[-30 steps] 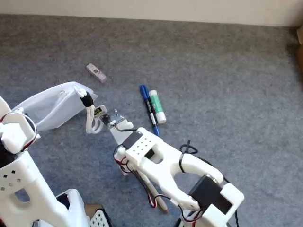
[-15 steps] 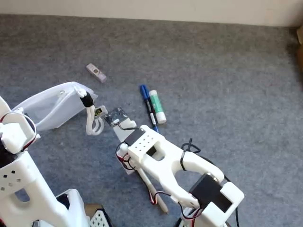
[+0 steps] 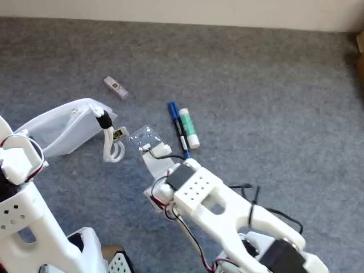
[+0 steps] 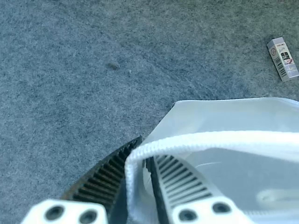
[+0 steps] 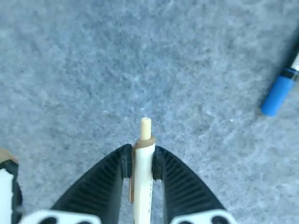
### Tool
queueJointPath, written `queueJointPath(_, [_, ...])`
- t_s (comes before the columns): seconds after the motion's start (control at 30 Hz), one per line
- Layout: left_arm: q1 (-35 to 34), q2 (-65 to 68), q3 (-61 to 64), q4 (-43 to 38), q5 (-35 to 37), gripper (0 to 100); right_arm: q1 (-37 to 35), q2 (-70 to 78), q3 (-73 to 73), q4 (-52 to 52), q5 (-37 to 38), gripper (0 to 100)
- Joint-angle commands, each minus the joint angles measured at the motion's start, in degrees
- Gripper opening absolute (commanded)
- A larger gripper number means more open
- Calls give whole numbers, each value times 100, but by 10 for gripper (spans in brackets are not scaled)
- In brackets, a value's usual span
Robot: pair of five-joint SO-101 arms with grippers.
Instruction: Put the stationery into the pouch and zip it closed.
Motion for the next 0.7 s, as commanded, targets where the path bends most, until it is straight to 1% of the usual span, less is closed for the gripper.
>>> queueJointPath(0.0, [-101,75,31,-79,220,7,-13,-787,66,-13,62,4])
queueJointPath(0.13, [-40,75,31,-53,220,7,-13,-1420,145,-4,53,4])
queueJointPath(0.47, [822,75,31,-44,220,7,-31,-3055,259,-57,26,4])
queueJointPath(0.67, [1209,75,31,-44,220,7,-31,-4057,259,-479,26,4])
